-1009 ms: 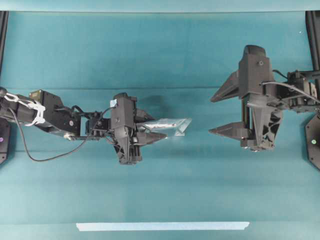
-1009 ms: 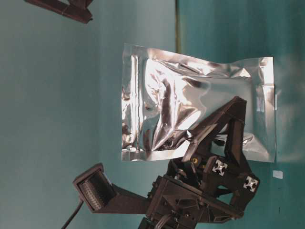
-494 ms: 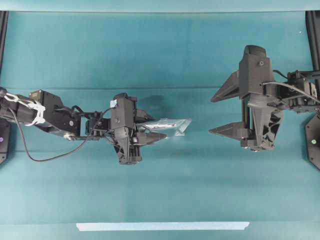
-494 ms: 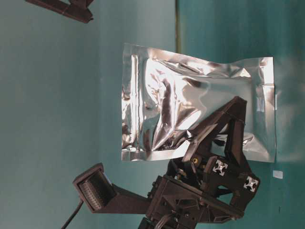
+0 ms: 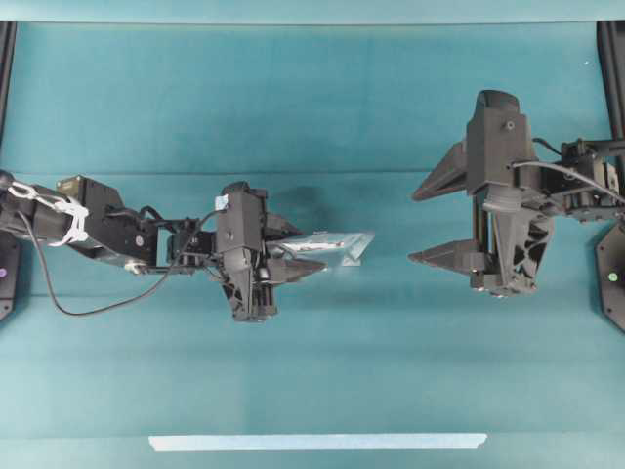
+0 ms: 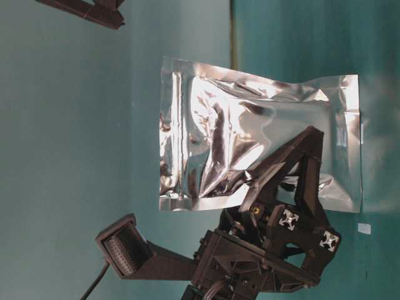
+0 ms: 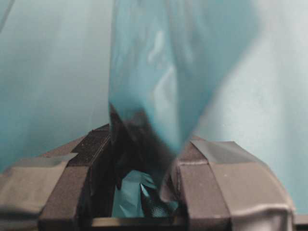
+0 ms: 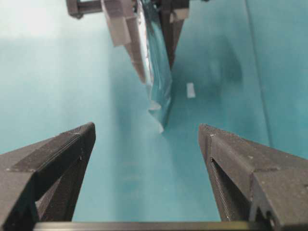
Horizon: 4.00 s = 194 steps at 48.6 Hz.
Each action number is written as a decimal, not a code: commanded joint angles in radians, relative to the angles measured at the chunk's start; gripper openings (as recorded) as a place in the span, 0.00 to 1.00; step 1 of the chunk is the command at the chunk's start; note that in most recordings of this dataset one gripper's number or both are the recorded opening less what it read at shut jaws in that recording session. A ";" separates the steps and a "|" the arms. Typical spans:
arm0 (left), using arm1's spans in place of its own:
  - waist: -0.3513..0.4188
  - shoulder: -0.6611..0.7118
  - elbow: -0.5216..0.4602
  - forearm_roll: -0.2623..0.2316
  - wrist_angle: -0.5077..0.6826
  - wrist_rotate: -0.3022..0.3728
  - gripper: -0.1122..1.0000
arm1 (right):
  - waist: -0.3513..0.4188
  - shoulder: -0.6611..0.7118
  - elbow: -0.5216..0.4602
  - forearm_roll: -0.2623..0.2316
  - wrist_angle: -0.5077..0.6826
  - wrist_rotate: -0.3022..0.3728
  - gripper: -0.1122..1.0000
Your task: Hand over the silver zip bag and make it stand upright.
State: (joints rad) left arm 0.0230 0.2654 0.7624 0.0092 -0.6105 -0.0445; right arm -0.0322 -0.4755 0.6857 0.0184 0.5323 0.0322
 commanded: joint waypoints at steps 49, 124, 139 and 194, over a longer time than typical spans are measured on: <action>-0.009 -0.008 -0.002 0.002 -0.002 -0.009 0.35 | 0.005 -0.006 -0.005 -0.003 -0.009 0.009 0.91; -0.009 -0.017 -0.012 0.002 0.043 -0.002 0.35 | 0.009 -0.008 -0.002 -0.003 -0.012 0.011 0.91; -0.009 -0.017 -0.011 0.002 0.044 -0.002 0.35 | 0.009 -0.006 -0.002 -0.003 -0.012 0.011 0.91; -0.014 -0.015 -0.012 0.002 0.054 0.003 0.35 | 0.009 -0.008 0.006 -0.003 -0.025 0.012 0.91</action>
State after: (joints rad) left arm 0.0184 0.2562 0.7532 0.0092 -0.5584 -0.0430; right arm -0.0245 -0.4755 0.6995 0.0169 0.5185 0.0337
